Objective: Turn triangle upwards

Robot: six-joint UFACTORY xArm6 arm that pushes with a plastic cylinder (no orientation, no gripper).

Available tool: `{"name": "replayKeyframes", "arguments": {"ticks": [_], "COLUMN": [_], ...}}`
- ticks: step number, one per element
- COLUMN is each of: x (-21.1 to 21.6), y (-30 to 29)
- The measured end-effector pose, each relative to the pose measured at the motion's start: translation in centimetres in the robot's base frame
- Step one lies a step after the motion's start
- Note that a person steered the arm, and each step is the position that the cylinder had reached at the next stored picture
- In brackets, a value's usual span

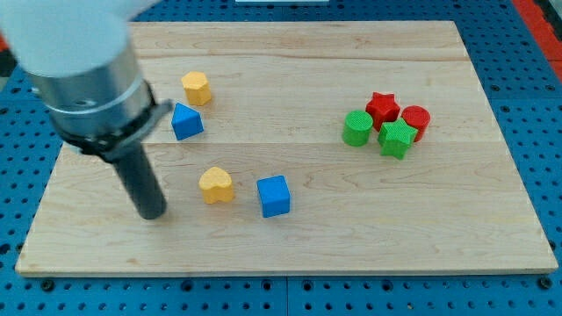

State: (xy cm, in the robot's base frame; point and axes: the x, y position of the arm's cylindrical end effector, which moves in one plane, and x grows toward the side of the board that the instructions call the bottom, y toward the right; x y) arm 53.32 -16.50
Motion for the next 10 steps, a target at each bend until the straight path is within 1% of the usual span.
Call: {"name": "replayKeyframes", "arguments": {"ticks": [1, 2, 3, 4, 5, 7, 8, 9, 10], "x": [-7.3, -8.2, -12.0, -14.9, -14.9, -13.5, -13.6, -17.7, -17.3], "y": [3.2, -2.6, -2.6, -3.1, -3.5, -2.2, -0.4, 5.7, 6.7]}}
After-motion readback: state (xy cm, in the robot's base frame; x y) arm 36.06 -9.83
